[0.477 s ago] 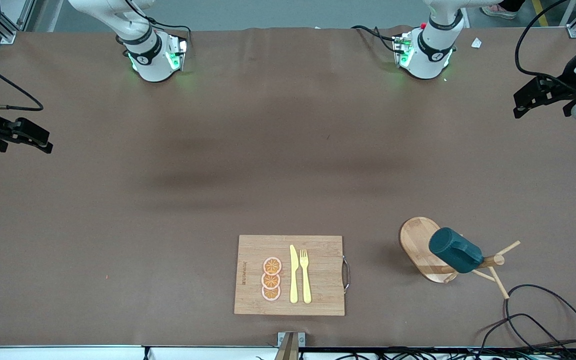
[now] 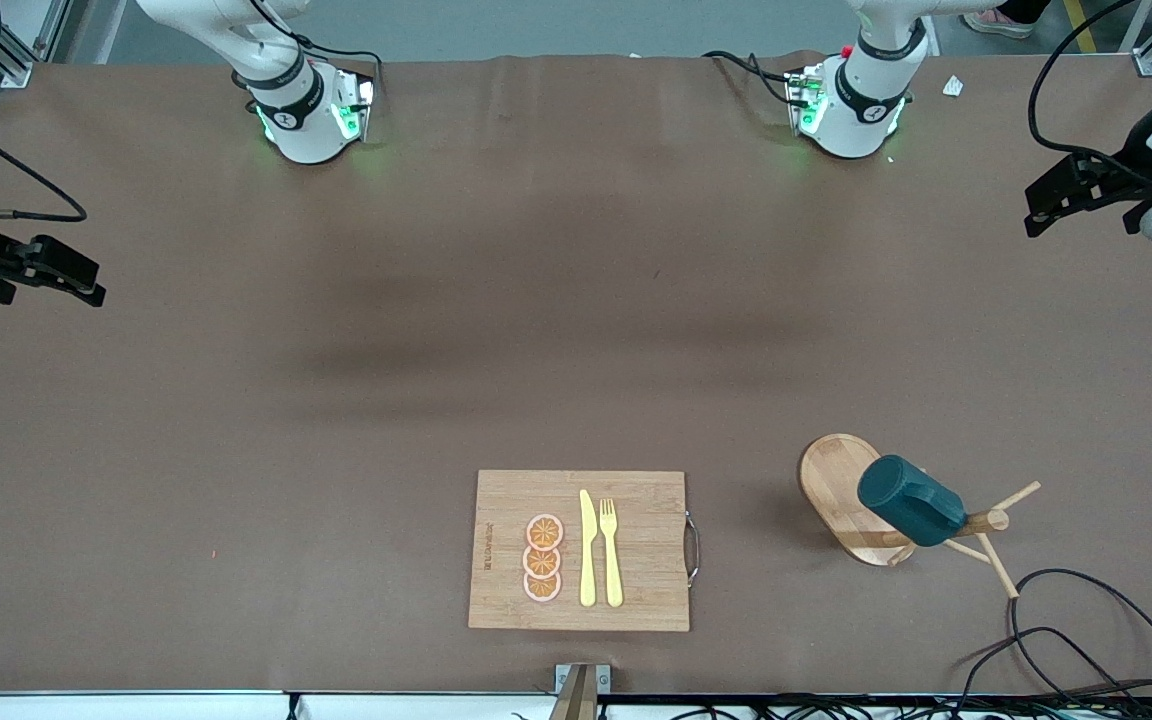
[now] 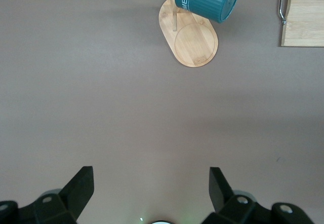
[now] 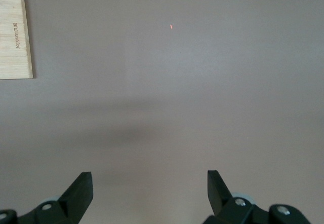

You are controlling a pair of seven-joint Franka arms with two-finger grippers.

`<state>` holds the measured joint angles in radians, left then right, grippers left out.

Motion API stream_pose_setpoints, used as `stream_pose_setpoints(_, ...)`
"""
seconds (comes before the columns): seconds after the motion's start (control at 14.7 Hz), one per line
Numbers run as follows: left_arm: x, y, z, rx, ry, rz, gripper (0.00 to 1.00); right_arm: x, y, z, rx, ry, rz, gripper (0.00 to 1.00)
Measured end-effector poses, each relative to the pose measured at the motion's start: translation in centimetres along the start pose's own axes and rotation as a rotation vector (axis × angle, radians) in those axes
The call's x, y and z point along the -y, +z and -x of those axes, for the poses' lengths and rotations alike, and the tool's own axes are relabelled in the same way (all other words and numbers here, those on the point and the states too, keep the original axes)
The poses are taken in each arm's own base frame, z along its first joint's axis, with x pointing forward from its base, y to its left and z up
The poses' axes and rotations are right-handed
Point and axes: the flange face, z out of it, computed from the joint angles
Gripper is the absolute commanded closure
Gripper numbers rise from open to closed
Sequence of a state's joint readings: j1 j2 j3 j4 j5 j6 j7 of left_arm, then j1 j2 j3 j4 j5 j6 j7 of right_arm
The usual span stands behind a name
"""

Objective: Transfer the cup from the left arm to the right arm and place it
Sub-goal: 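Reach the left gripper toward the teal mug on the wooden stand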

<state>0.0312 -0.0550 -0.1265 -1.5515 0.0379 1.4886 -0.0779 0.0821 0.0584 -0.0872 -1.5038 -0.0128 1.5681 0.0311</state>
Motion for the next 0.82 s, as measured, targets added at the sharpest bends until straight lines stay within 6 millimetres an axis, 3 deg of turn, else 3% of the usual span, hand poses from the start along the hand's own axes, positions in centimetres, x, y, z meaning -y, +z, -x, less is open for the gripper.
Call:
stream_pose_setpoints(0.2, -0.1, 0.4, -2.1, -0.001, -0.001, 0.044, 0.00, 0.0, 0.0, 0.0, 0.000, 0.000, 0.000, 0.00)
stream_pose_setpoints(0.54, -0.6, 4.3, -7.9, -0.063, -0.063, 0.117, 0.00, 0.0, 0.0, 0.0, 0.001, 0.000, 0.000, 0.00)
stream_pose_setpoints(0.82, -0.6, 6.4, -10.8, -0.061, -0.338, 0.249, 0.00, 0.0, 0.0, 0.0, 0.001, 0.001, 0.000, 0.00)
